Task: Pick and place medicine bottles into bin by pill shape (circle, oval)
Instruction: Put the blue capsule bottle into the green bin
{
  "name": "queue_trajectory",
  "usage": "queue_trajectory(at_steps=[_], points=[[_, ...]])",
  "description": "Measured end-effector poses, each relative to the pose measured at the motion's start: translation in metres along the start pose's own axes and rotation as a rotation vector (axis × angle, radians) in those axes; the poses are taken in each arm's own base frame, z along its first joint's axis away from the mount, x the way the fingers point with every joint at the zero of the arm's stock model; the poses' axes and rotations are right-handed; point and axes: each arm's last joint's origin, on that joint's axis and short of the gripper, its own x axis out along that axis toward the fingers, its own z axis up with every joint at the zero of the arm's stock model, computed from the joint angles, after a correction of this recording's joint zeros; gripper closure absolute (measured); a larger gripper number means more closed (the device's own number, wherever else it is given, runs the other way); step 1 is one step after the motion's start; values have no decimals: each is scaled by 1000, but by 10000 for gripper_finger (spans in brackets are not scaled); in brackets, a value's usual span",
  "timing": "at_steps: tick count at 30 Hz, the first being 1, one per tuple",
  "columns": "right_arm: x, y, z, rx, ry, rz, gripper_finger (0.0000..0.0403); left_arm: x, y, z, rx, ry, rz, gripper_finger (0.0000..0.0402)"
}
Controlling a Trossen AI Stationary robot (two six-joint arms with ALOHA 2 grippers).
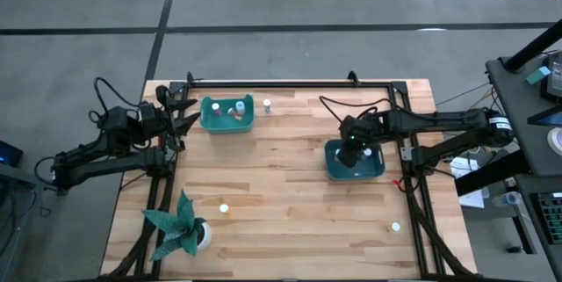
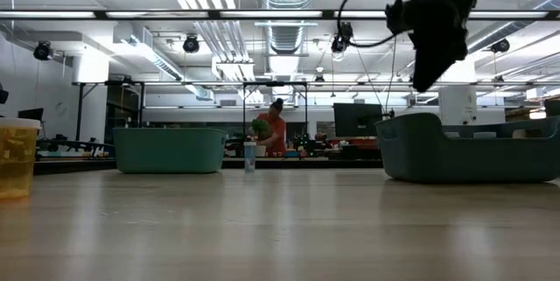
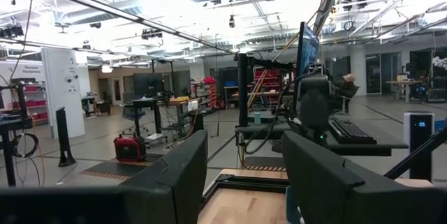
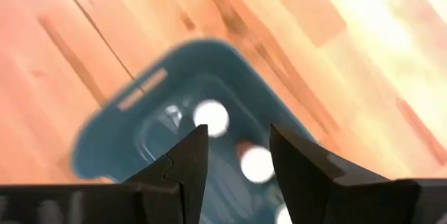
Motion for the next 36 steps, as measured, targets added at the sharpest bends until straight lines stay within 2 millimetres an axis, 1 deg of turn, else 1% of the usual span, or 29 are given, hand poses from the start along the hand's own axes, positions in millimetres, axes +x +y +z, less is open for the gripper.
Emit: queue_trajectory(at_steps=[3, 7, 13, 17, 21, 24, 28, 30, 33, 36], points=[[-7, 5, 6, -19, -51, 31, 258, 0, 0, 0, -2, 1, 0, 232], [-8, 18, 13, -96, -164, 104, 264, 0, 0, -1, -4, 9, -1, 232], [-7, 38, 19, -282, -368, 205, 276, 2, 0, -3, -24, 25, -2, 232], [-9, 44, 21, -414, -483, 248, 283, 6, -1, -6, -27, 44, -3, 232], [-13, 42, 18, -525, -594, 278, 288, 12, -1, -10, -26, 80, -6, 232], [-16, 35, 13, -576, -690, 272, 291, 20, -2, -16, -25, 122, -10, 232], [-19, 20, 3, -567, -791, 261, 291, 31, -3, -22, -26, 153, -11, 232], [-20, 15, -3, -554, -837, 270, 292, 37, -3, -21, -49, 126, -8, 233], [-17, 9, -14, -554, -922, 291, 291, 52, -4, -24, -78, 99, -5, 233], [-12, 4, -24, -549, -1028, 323, 292, 67, -4, -27, -89, 130, -6, 233]])
